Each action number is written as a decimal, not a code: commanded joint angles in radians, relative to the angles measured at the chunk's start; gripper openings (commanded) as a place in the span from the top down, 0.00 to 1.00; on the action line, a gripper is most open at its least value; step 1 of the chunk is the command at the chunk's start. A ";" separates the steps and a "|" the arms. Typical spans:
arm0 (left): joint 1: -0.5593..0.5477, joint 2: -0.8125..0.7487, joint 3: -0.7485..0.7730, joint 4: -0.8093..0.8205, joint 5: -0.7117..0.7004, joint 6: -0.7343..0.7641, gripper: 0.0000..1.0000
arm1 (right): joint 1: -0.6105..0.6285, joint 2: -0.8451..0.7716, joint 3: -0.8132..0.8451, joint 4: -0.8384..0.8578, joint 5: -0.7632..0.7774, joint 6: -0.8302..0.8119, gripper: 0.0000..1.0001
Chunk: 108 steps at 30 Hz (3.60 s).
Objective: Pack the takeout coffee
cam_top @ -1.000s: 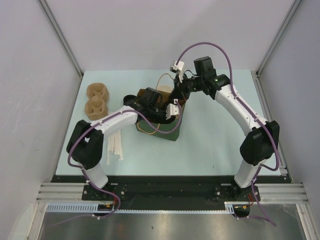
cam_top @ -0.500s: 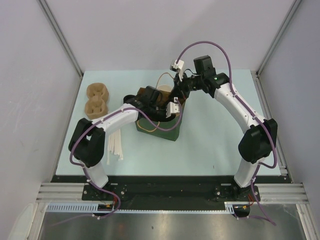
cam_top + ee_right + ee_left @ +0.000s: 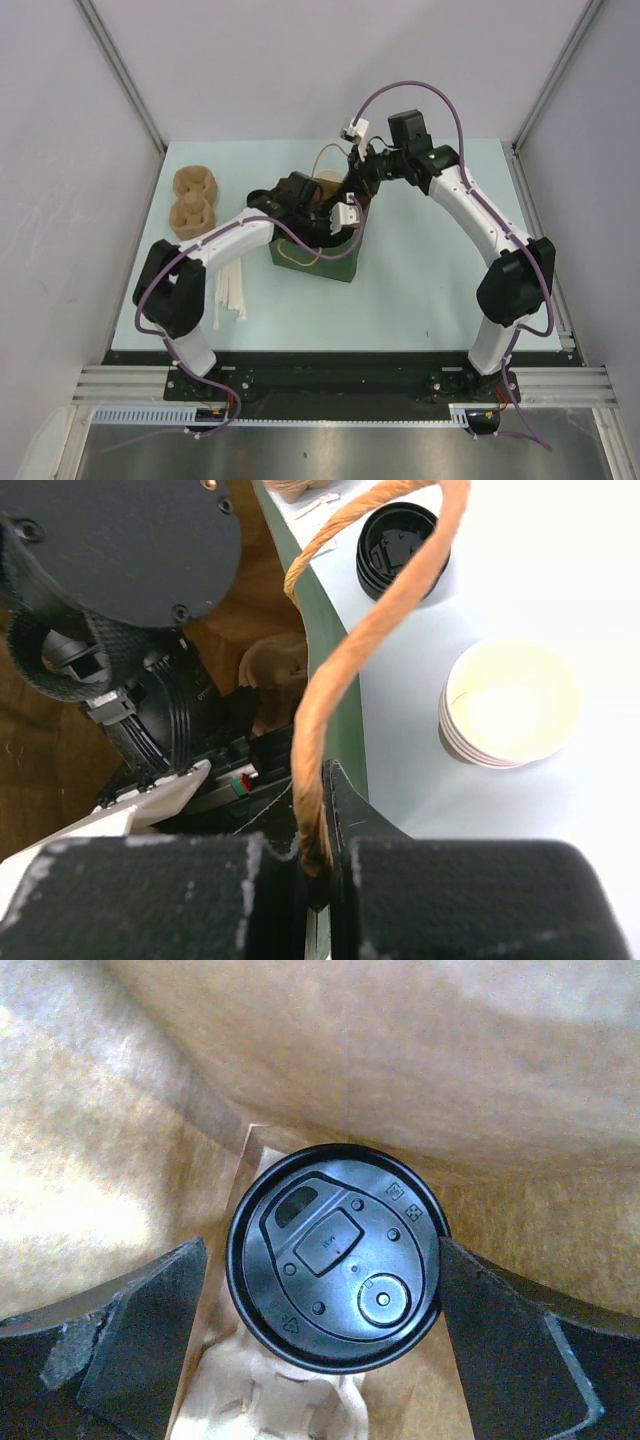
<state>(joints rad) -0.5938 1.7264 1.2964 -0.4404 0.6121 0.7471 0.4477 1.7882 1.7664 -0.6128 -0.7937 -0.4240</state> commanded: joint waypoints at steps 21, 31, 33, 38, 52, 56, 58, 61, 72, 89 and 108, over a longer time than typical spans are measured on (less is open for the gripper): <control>0.003 -0.180 0.035 0.031 -0.012 -0.074 0.01 | 0.037 -0.046 0.013 -0.068 0.083 -0.007 1.00; 0.006 -0.209 0.133 -0.093 0.020 -0.071 0.00 | 0.028 -0.052 0.024 -0.107 0.071 -0.053 1.00; 0.011 -0.214 0.161 -0.130 0.037 -0.072 0.01 | 0.026 -0.055 0.024 -0.114 0.068 -0.064 1.00; 0.031 -0.212 0.253 -0.213 0.080 -0.103 0.03 | 0.020 -0.058 0.025 -0.133 0.064 -0.075 1.00; 0.201 -0.264 0.501 -0.149 0.100 -0.498 0.09 | -0.010 -0.101 0.011 -0.173 0.074 -0.090 1.00; 0.284 -0.324 0.454 -0.116 0.029 -0.558 0.09 | -0.014 -0.119 0.005 -0.180 0.091 -0.085 1.00; 0.354 -0.356 0.385 -0.115 0.006 -0.617 0.14 | -0.014 -0.131 0.004 -0.189 0.099 -0.085 1.00; 0.452 -0.364 0.295 -0.179 -0.014 -0.650 0.19 | -0.017 -0.151 -0.007 -0.203 0.113 -0.085 1.00; 0.658 -0.324 -0.126 -0.325 -0.210 -0.474 0.54 | -0.018 -0.217 -0.091 -0.200 0.157 -0.056 1.00; 0.750 -0.087 -0.201 -0.213 -0.324 -0.489 0.77 | -0.018 -0.230 -0.116 -0.189 0.192 -0.052 1.00; 0.750 0.028 -0.213 -0.146 -0.374 -0.500 0.80 | -0.017 -0.210 -0.104 -0.189 0.205 -0.047 1.00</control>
<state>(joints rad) 0.1528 1.7370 1.0916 -0.6136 0.2604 0.2604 0.4343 1.5986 1.6482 -0.8169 -0.5983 -0.4824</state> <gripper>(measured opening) 0.209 0.022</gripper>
